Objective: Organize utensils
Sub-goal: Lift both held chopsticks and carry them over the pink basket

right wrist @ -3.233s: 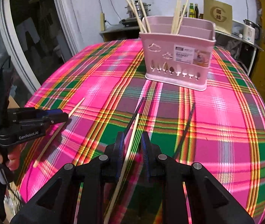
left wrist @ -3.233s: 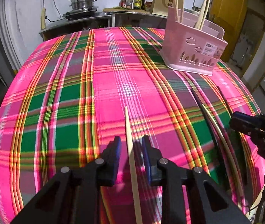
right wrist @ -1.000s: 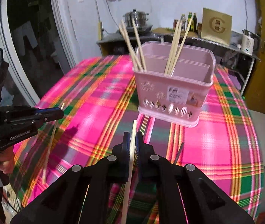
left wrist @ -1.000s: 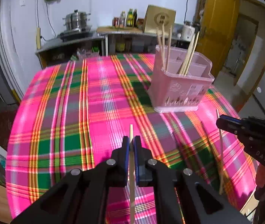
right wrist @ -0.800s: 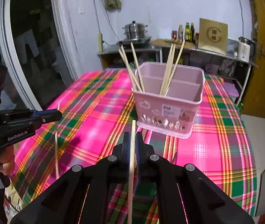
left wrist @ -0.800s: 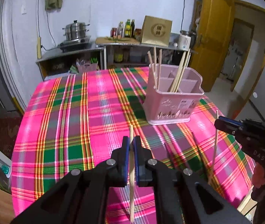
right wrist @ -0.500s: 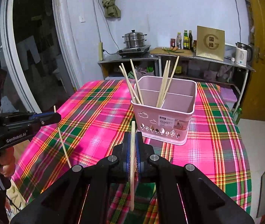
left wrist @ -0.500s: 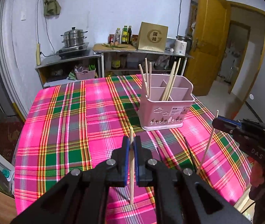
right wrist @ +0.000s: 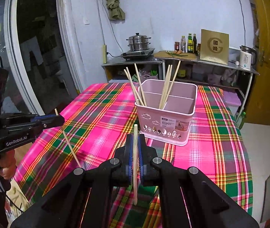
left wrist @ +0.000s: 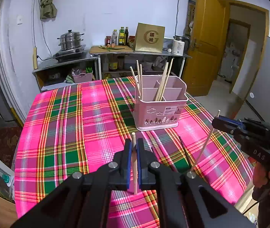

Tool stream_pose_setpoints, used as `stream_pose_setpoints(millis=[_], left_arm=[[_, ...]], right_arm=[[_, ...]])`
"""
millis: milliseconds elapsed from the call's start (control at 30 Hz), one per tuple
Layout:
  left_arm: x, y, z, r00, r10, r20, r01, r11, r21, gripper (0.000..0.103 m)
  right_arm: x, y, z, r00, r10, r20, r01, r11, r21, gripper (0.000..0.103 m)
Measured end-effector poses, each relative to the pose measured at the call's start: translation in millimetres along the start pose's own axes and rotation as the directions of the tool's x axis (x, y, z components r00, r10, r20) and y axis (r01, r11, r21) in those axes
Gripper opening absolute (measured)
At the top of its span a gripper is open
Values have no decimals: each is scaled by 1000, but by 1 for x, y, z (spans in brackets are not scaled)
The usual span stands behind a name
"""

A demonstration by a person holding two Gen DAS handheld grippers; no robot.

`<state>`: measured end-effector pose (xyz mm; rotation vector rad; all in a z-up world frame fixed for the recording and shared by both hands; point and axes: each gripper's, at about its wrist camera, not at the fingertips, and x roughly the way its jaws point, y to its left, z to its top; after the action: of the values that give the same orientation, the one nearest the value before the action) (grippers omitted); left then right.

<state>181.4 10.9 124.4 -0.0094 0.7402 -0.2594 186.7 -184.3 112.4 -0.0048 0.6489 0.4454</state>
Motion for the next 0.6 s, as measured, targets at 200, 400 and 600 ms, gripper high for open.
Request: stream_pose_setpoints(millis=[200, 400, 600], left_arm=[[-3, -6, 8, 1000, -13, 17, 13, 1000, 8, 5], [-1, -12, 24, 999, -28, 33, 28, 1000, 9, 5], [-2, -17, 49, 997, -46, 59, 45, 999, 14, 5]], right_arm=[[-5, -3, 7, 1000, -9, 25, 9, 1000, -1, 5], [-6, -6, 19, 999, -20, 51, 20, 1000, -7, 5], [-11, -9, 37, 996, -21, 88, 22, 1000, -12, 5]])
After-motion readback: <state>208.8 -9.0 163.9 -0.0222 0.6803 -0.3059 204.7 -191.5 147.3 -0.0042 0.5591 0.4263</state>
